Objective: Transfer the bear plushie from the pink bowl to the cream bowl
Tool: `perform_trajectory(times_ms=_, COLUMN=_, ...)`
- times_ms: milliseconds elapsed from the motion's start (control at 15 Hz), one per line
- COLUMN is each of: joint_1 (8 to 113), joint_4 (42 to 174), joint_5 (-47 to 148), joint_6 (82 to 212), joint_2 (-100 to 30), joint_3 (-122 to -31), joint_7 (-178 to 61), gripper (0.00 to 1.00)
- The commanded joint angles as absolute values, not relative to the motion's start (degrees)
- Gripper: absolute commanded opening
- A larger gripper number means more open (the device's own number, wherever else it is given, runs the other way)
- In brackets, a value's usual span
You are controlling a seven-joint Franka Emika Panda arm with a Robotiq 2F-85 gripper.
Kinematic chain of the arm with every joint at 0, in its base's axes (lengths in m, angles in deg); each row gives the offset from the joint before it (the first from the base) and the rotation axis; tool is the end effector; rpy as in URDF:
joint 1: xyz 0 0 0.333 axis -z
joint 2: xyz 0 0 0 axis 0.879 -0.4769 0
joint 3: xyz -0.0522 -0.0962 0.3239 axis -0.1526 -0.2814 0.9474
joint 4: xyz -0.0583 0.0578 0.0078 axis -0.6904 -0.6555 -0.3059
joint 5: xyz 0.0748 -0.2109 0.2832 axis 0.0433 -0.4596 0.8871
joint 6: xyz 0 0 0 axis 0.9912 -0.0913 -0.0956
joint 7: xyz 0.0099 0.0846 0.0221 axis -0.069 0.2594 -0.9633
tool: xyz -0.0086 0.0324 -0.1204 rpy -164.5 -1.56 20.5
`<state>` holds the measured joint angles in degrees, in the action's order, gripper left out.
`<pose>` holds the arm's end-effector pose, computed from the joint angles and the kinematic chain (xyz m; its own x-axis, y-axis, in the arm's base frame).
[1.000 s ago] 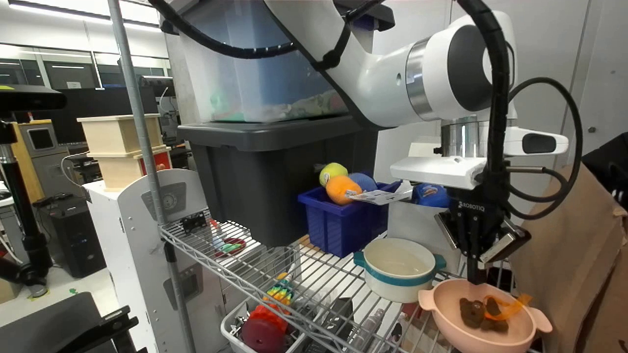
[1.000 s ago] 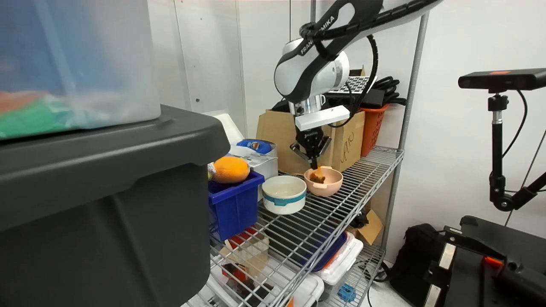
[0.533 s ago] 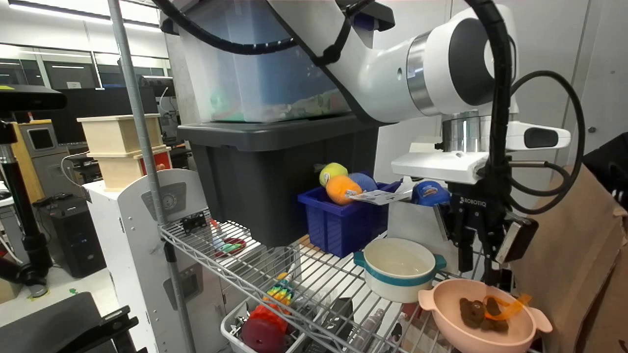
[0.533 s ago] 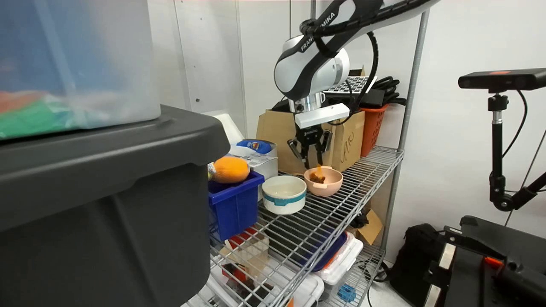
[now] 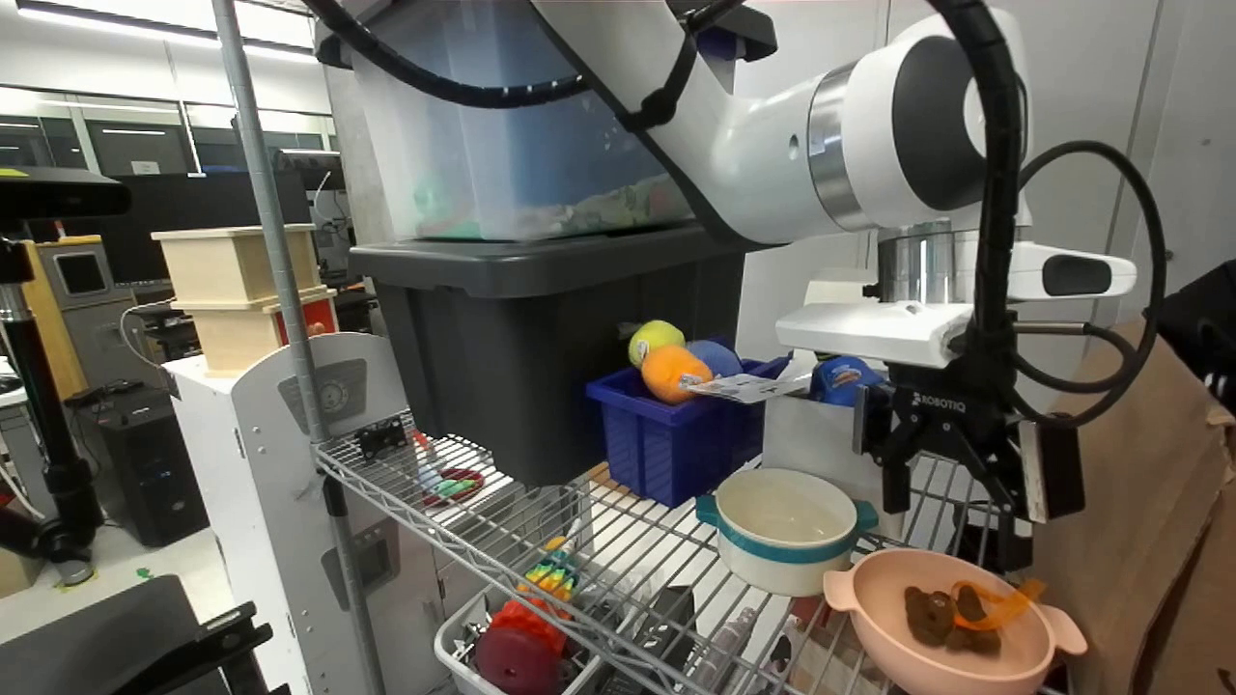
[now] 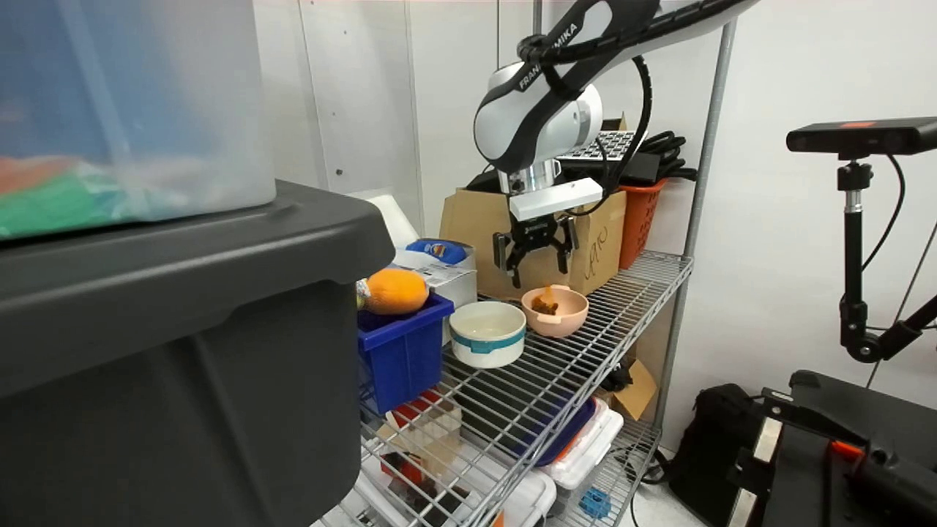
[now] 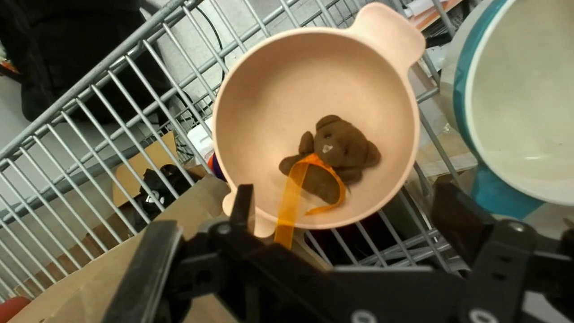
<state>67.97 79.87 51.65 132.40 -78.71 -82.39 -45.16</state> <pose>0.7343 -0.1709 0.1777 0.8763 -0.4815 -0.0143 -0.4712 -0.8630 0.1824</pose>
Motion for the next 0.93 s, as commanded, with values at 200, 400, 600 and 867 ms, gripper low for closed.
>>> perform_trajectory(times_ms=200, joint_1=68.9, joint_4=79.1, joint_5=52.9, joint_6=131.0, joint_2=-79.3, joint_3=-81.5, joint_7=-46.5, gripper=1.0)
perform_trajectory(times_ms=400, joint_1=69.0, joint_4=79.1, joint_5=52.9, joint_6=131.1, joint_2=-79.8, joint_3=-81.5, joint_7=-46.4, gripper=1.0)
perform_trajectory(times_ms=600, joint_1=69.1, joint_4=78.7, joint_5=52.9, joint_6=131.0, joint_2=-80.3, joint_3=-81.5, joint_7=-46.4, gripper=1.0)
perform_trajectory(times_ms=867, joint_1=69.4, joint_4=77.9, joint_5=52.9, joint_6=130.7, joint_2=-81.2, joint_3=-81.6, joint_7=-46.3, gripper=1.0)
